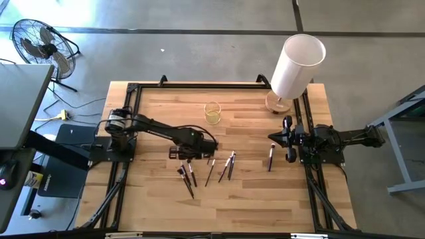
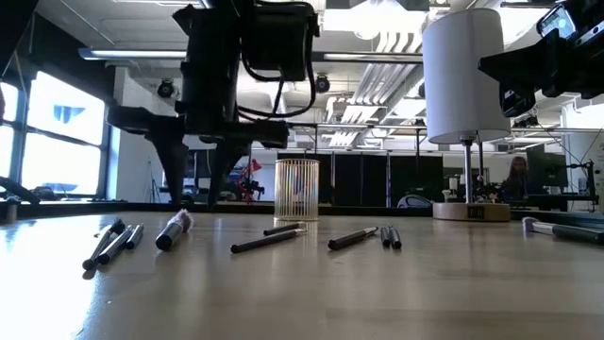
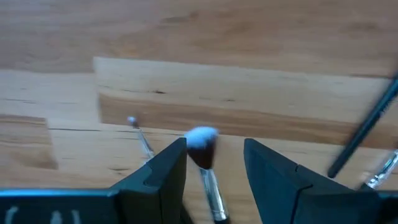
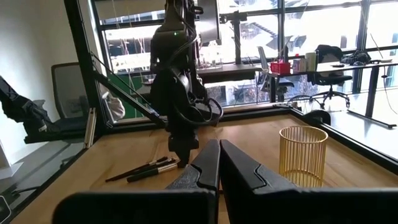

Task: Put items in baskets/containers
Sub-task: Put the powder brush into the pen holder

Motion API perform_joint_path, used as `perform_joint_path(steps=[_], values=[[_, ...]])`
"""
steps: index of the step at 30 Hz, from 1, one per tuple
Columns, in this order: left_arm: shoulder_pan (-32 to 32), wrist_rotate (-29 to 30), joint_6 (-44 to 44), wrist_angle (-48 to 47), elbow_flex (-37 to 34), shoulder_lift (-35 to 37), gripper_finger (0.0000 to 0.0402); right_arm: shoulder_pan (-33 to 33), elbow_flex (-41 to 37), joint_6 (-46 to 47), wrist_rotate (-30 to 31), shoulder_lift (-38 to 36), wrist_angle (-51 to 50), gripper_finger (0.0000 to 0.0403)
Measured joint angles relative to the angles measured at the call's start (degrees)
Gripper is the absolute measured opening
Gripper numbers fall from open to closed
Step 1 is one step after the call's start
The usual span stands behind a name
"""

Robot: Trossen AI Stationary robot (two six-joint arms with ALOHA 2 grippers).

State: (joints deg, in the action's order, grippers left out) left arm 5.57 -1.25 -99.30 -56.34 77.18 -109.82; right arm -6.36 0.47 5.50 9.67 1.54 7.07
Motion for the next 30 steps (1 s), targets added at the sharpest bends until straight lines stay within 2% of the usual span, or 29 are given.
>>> perform_joint_path(steps=[7, 11, 15, 20, 23, 27, 30], values=[[0.0, -3.7, -0.2, -0.4, 0.1, -3.8, 0.0158, 0.0, 0.0, 0.0, 0.0, 0.0, -0.1, 0.0005], [0.0, -3.3, -0.1, 0.1, 0.2, -5.2, 0.0152, 0.0, 0.0, 0.0, 0.0, 0.0, -0.1, 0.0003], [-0.7, -2.0, -0.1, 0.8, 0.2, -5.3, 0.011, 0.0, 0.0, 0.0, 0.0, 0.0, -0.1, 0.0004], [-1.1, -0.8, 0.5, 2.2, 0.2, -5.4, 0.0015, 0.0, 0.0, 0.0, 0.0, 0.0, -0.1, 0.0007], [-0.9, -0.1, 0.2, 1.4, 1.2, -4.7, 0.0021, 0.0, 0.0, 0.0, 0.0, 0.0, -0.1, 0.0007], [0.2, 4.8, 0.3, -3.3, 5.1, -4.4, 0.0009, 0.0, 0.0, 0.0, 0.0, 0.0, -0.1, 0.0009], [1.5, 10.3, 0.1, -8.1, 9.9, -1.2, 0.0008, 0.0, 0.0, 0.0, 0.0, 0.0, -0.2, 0.0008]])
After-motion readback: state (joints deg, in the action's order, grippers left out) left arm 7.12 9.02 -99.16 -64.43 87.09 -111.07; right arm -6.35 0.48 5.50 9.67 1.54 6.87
